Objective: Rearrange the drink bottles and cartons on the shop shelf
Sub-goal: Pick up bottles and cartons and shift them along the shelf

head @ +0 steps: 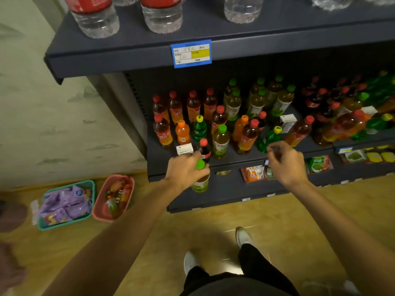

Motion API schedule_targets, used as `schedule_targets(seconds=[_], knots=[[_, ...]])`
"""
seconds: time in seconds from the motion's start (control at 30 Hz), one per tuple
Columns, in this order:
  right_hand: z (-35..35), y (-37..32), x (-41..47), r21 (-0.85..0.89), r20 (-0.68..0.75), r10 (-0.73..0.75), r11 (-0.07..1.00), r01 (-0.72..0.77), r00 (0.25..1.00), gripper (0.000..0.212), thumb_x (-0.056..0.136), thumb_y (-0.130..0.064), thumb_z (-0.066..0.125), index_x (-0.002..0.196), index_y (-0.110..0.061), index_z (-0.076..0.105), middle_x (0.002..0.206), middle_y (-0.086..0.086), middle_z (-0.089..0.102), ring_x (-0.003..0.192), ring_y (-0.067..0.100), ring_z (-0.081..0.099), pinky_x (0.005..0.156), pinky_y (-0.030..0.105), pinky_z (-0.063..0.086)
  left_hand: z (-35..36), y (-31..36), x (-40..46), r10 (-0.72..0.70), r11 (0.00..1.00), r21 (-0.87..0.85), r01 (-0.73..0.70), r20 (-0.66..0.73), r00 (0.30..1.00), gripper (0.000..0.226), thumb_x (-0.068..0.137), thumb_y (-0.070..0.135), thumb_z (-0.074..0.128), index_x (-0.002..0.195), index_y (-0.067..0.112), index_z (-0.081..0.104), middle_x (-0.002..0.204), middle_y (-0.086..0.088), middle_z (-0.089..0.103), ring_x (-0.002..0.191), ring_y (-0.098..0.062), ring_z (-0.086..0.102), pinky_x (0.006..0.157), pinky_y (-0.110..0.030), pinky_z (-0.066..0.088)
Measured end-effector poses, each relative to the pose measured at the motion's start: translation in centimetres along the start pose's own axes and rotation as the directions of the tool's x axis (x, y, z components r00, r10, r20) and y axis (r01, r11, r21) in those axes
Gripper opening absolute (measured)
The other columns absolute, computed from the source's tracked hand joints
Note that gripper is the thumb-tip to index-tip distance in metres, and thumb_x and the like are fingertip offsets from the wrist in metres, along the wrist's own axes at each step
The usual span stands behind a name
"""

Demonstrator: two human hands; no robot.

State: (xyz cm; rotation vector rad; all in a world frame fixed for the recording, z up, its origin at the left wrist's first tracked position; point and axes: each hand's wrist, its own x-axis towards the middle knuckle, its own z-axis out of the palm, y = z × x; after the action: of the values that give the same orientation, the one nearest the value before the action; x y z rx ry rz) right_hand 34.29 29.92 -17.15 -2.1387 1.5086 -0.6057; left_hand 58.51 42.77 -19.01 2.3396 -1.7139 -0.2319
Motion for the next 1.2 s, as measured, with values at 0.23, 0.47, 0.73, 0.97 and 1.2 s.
schedule_targets(seconds=[0.23,0.47,0.73,0.97,1.2], knots=[[-1.2,4.3,6.8,-0.015,0.064,0.004,1.0,-0.003,0.998,0.022,0.092,-0.027,0.053,0.11,-0.015,0.059,0.075,0.014,0.066,0.073,0.035,0.061,0.063,0.042,0.051,1.6,7.5,2.8,-0.037,0.998,-0.052,0.034,-0.058,0.998,0.038,0.085,0.052,0.055,0.101,0.019,0.06,0.09,-0.003,0.069,0.088,-0.024,0.064,0.07,-0.031,0.046],[0.1,4.8,12.8,-0.06,0.224,-0.184,0.977,0.202,0.957,0.036,0.094,-0.033,0.052,0.125,-0.015,0.051,0.103,0.016,0.066,0.101,0.038,0.058,0.076,0.042,0.049,3.3,12.2,3.6,-0.198,0.978,-0.077,0.192,-0.093,0.976,0.035,0.083,0.052,0.058,0.098,0.02,0.061,0.092,-0.003,0.068,0.087,-0.026,0.063,0.072,-0.034,0.048],[3.2,4.2,17.1,-0.205,0.388,-0.224,0.925,0.321,0.894,0.042,0.091,-0.047,0.052,0.125,-0.022,0.048,0.112,0.019,0.062,0.102,0.042,0.059,0.08,0.045,0.052,2.7,14.0,3.2,-0.309,0.95,-0.097,0.297,-0.153,0.939,0.032,0.081,0.047,0.064,0.092,0.017,0.063,0.085,-0.003,0.068,0.08,-0.025,0.064,0.064,-0.028,0.039],[5.4,4.0,17.9,-0.287,0.493,-0.194,0.884,0.37,0.848,0.045,0.089,-0.045,0.055,0.124,-0.019,0.044,0.109,0.019,0.062,0.099,0.042,0.06,0.077,0.043,0.052,1.9,13.5,3.1,-0.34,0.94,-0.08,0.332,-0.113,0.934,0.033,0.081,0.048,0.064,0.094,0.017,0.064,0.086,-0.003,0.069,0.079,-0.026,0.064,0.063,-0.027,0.04],[6.3,4.1,18.1,-0.335,0.47,-0.145,0.883,0.328,0.871,0.045,0.091,-0.04,0.054,0.124,-0.015,0.041,0.107,0.021,0.062,0.098,0.041,0.061,0.073,0.042,0.05,1.4,12.4,2.6,-0.332,0.943,-0.005,0.332,-0.014,0.943,0.04,0.087,0.055,0.053,0.107,0.021,0.059,0.089,-0.001,0.067,0.081,-0.021,0.063,0.069,-0.03,0.05]])
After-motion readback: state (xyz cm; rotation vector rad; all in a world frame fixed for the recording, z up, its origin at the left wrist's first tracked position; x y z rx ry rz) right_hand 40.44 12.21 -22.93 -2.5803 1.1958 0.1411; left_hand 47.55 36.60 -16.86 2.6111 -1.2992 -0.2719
